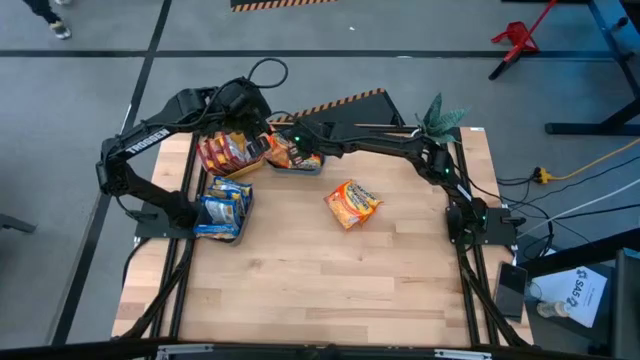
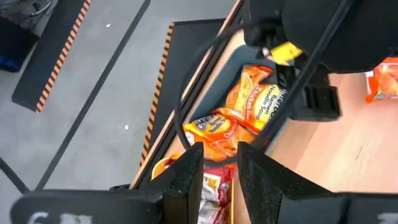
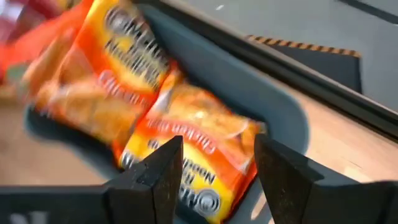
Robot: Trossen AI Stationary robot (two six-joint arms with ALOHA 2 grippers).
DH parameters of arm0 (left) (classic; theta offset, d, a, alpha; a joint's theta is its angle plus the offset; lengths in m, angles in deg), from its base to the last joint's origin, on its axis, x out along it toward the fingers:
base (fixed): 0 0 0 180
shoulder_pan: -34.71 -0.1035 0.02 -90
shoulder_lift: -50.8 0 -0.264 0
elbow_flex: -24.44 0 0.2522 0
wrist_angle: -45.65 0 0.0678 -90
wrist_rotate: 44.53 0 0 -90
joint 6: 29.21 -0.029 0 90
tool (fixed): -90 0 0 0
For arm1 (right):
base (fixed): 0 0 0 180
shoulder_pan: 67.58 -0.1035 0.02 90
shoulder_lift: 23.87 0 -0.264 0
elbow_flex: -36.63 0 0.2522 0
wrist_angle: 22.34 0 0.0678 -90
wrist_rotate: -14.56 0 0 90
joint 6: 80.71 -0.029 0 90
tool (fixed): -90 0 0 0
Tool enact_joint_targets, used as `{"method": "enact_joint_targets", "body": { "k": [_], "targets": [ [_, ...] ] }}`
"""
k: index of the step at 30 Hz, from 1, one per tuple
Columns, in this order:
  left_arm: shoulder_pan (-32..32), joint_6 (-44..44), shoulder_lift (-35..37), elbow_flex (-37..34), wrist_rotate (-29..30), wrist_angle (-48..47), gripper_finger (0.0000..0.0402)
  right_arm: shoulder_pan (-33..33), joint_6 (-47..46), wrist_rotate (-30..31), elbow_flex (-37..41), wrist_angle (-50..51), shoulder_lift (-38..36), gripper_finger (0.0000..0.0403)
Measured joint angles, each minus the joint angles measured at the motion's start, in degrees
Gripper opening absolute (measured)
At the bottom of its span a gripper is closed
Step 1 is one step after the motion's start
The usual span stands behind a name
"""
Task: Sort Maruchan noodles
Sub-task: Put the orange noodle pack into the blue bin
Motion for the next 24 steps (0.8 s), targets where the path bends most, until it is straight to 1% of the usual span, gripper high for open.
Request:
{"method": "enact_joint_targets", "body": {
  "k": [2, 7, 9, 13, 14, 17, 22, 24],
  "targets": [
    [0.0, 0.0, 0.0, 0.0, 0.0, 0.2, 0.0092, 0.1, 1.9, -1.5, 0.0, 1.0, 0.3, 0.0186],
    [0.0, 0.5, 0.0, 0.0, -0.2, 0.3, 0.0092, 0.1, 8.9, -2.3, 0.0, 0.6, 0.7, 0.0186],
    [0.0, 0.6, 0.0, 0.0, -0.2, 0.3, 0.0092, 0.1, 9.9, -2.5, -0.1, 0.6, 1.2, 0.0186],
    [0.0, 0.6, 0.0, 0.0, -0.2, 0.4, 0.0092, -0.2, 14.2, -8.5, 0.1, -1.4, 3.9, 0.0186],
    [0.0, 0.6, 0.0, 0.0, -0.2, 0.4, 0.0092, -0.4, 15.4, -8.8, 0.1, -2.0, 4.3, 0.0186],
    [0.0, 0.7, 0.0, 0.0, -0.2, 0.6, 0.0092, -0.9, 17.0, -6.3, 0.1, -3.2, 5.1, 0.0186],
    [0.0, 1.7, 0.0, 0.0, -0.1, 0.6, 0.0092, -0.7, 17.0, -7.1, 0.1, -7.1, 6.8, 0.0186],
    [0.0, 1.7, 0.0, 0.0, 0.0, 0.6, 0.0092, -0.7, 17.0, -6.5, 0.1, -7.6, 6.9, 0.0186]
  ]
}}
